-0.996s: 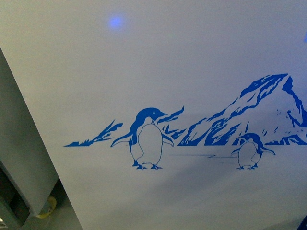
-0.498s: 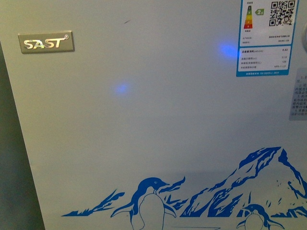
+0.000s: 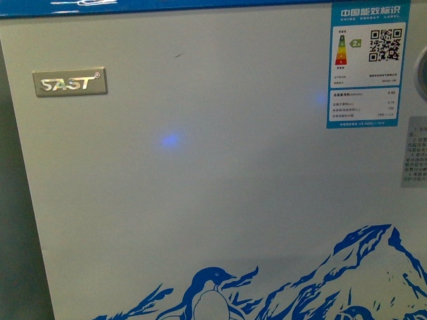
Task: Put drink in fridge
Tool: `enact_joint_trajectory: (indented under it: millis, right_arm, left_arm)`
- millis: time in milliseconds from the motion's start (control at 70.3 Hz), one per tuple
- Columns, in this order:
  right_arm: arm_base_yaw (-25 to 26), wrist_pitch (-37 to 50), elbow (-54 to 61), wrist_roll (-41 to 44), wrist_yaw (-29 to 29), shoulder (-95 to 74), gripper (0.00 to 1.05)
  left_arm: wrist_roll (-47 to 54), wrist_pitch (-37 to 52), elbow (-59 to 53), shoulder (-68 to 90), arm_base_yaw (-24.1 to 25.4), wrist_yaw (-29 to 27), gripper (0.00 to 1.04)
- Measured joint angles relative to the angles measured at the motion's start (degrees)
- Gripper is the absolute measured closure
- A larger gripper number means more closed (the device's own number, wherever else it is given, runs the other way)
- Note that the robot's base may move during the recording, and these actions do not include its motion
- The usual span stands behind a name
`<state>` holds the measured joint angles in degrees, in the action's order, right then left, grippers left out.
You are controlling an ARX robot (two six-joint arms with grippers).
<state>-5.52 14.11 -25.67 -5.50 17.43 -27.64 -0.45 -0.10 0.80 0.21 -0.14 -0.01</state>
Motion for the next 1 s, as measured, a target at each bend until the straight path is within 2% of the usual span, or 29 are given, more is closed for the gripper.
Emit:
enact_joint_trajectory:
  millis: [114, 228, 299, 441, 712, 996]
  right_arm:
    - [-10.25, 0.96, 1.05, 4.24, 10.01, 3.17, 0.61]
    - [-17.25, 2.78, 2.1, 8.28, 17.53, 5.01, 0.61]
    - [-19.85, 4.0, 2.86, 10.29, 19.96, 5.62, 0.61]
    - [-20.06, 4.9, 3.78, 12.52, 20.59, 6.4, 0.61]
    - [-14.73, 4.42, 5.33, 12.41, 20.2, 7.8, 0.61]
    - [-14.71, 4.24, 6.78, 11.21, 20.44, 8.61, 0.61]
  left_arm:
    - [0.0, 0.0, 0.0, 0.0, 0.0, 0.0, 0.08]
    - [0.0, 0.0, 0.0, 0.0, 0.0, 0.0, 0.08]
    - [0.0, 0.0, 0.0, 0.0, 0.0, 0.0, 0.08]
    - [0.0, 0.0, 0.0, 0.0, 0.0, 0.0, 0.08]
    - [0.0, 0.0, 0.0, 0.0, 0.0, 0.0, 0.08]
    - [0.0, 0.0, 0.0, 0.0, 0.0, 0.0, 0.08]
